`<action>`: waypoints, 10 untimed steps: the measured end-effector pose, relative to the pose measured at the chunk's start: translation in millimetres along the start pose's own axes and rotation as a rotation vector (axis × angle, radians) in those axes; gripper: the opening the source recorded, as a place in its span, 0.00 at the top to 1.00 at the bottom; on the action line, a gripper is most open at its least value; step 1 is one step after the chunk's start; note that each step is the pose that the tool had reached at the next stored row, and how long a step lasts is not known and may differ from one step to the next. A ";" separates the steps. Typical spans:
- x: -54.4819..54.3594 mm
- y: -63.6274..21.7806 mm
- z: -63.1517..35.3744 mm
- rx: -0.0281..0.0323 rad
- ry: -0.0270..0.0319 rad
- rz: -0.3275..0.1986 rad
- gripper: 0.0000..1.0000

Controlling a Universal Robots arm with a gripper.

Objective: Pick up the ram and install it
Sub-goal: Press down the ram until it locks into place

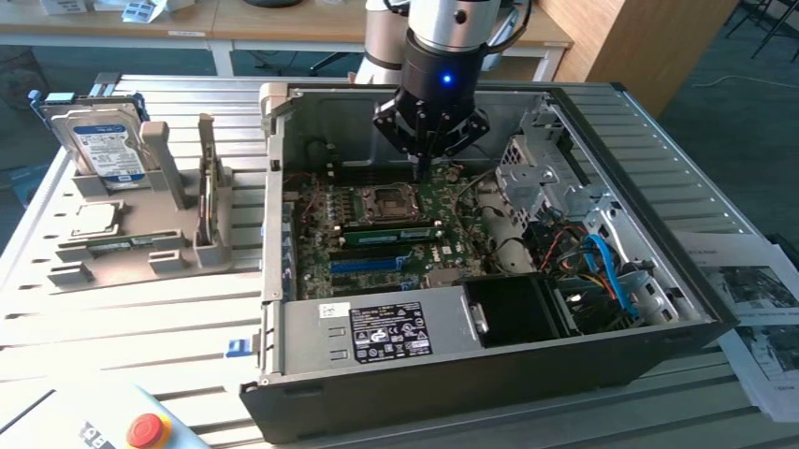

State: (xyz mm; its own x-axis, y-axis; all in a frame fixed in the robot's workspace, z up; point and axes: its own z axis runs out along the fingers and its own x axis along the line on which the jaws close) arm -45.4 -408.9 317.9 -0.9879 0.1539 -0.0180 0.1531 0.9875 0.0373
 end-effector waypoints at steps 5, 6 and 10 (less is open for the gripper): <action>0.0 0.0 0.0 -0.0007 0.0014 -0.039 0.90; 0.0 0.0 0.0 -0.0008 0.0017 -0.045 0.90; 0.0 0.0 0.0 -0.0009 0.0017 -0.047 0.90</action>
State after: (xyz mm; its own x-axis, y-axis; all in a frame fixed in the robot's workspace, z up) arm -45.4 -408.9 317.9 -0.9940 0.1076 -0.0180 0.1069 0.9936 0.0373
